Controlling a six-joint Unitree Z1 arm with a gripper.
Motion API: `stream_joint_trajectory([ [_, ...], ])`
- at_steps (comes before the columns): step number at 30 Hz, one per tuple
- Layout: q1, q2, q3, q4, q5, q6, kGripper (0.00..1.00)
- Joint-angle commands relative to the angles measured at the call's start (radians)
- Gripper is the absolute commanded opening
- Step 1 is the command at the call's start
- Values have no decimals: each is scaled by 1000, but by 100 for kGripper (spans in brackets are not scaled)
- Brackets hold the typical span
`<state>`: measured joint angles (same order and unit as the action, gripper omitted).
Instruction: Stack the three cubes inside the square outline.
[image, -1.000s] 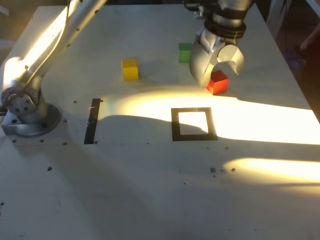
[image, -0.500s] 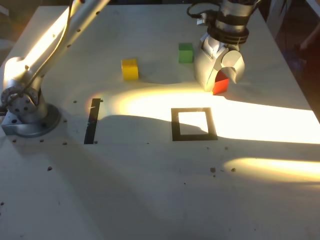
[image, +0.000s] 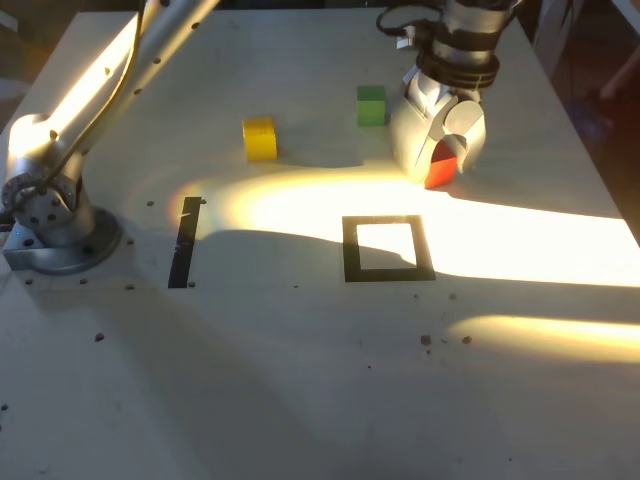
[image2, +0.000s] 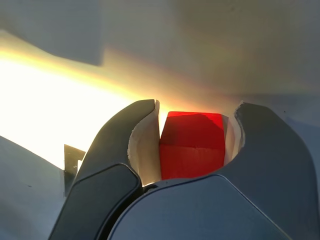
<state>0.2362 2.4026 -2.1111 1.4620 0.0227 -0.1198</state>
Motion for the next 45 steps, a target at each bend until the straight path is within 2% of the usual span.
stream_joint_trajectory([
  [1, 0, -32, -3, 15, 5, 18, 19],
  [5, -20, -103, 21, 35, 7, 60, 19],
  [10, -90, -208, 131, 36, 14, 69, 19],
  [17, -232, -278, 316, -38, 7, 28, 19],
  [24, -300, -292, 432, -154, -13, -15, 19],
  [30, -298, -296, 452, -171, -1, -34, 19],
  [37, -278, -285, 534, -269, 7, -28, 19],
  [45, -271, -285, 556, -285, 5, -18, 19],
])
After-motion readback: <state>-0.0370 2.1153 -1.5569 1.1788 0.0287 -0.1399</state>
